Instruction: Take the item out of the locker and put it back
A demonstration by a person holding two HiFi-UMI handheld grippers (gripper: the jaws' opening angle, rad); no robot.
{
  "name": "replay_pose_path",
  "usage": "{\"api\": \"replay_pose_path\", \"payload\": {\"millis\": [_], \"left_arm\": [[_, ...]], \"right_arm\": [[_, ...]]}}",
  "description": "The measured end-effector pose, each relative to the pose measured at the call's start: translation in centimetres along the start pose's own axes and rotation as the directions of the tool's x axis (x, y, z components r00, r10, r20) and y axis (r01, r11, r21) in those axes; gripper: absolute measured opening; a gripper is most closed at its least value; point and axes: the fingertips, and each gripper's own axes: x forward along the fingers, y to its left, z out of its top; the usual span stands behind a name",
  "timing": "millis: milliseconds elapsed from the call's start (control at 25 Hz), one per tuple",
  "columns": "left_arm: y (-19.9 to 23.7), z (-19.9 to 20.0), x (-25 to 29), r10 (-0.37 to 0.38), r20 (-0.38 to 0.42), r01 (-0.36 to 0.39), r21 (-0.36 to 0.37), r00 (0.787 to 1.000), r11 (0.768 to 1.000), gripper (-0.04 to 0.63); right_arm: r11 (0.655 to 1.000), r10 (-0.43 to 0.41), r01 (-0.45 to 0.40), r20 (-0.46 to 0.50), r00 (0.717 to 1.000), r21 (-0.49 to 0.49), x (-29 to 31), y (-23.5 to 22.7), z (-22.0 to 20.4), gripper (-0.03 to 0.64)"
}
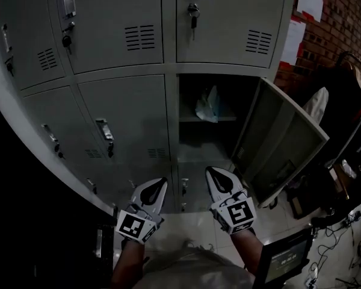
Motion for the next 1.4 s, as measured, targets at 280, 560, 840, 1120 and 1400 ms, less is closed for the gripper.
{"api": "replay_pose_path", "payload": {"millis": [280, 560, 840, 1120, 1400], "left_arm": [[1.7, -0.7, 5.3, -0.066, -0.004, 0.066, 0.023, 0.998, 0.998, 0.000], [4.5, -1.1, 7.4, -0.071, -0.014, 0.071, 0.019, 0.997, 0.997, 0.000], [6.6, -2.2, 8.3, -0.079, -0.033, 0.080, 0.027, 0.996, 0.996, 0.000], [7.8, -2.5, 7.4, -0.082, -0.061, 0.082, -0.005, 0.995, 0.997, 0.000], [8.2, -2.5, 5.2, -0.074, -0.040, 0.074, -0.013, 0.996, 0.997, 0.000]], "right_arm": [[0.999, -0.046, 0.045, -0.021, 0.999, -0.016, 4.0, -4.5, -0.4, 0.005], [0.987, -0.157, 0.158, 0.048, 0.986, -0.005, 9.9, -10.9, 3.2, 0.294], [0.976, -0.216, 0.216, -0.021, 0.976, 0.027, 15.4, -15.3, 2.3, 0.342], [0.980, -0.199, 0.201, -0.110, 0.974, 0.004, 16.6, -15.6, 0.3, 0.048], [0.980, -0.195, 0.195, -0.010, 0.981, -0.034, 13.2, -12.7, 3.5, 0.005]]}}
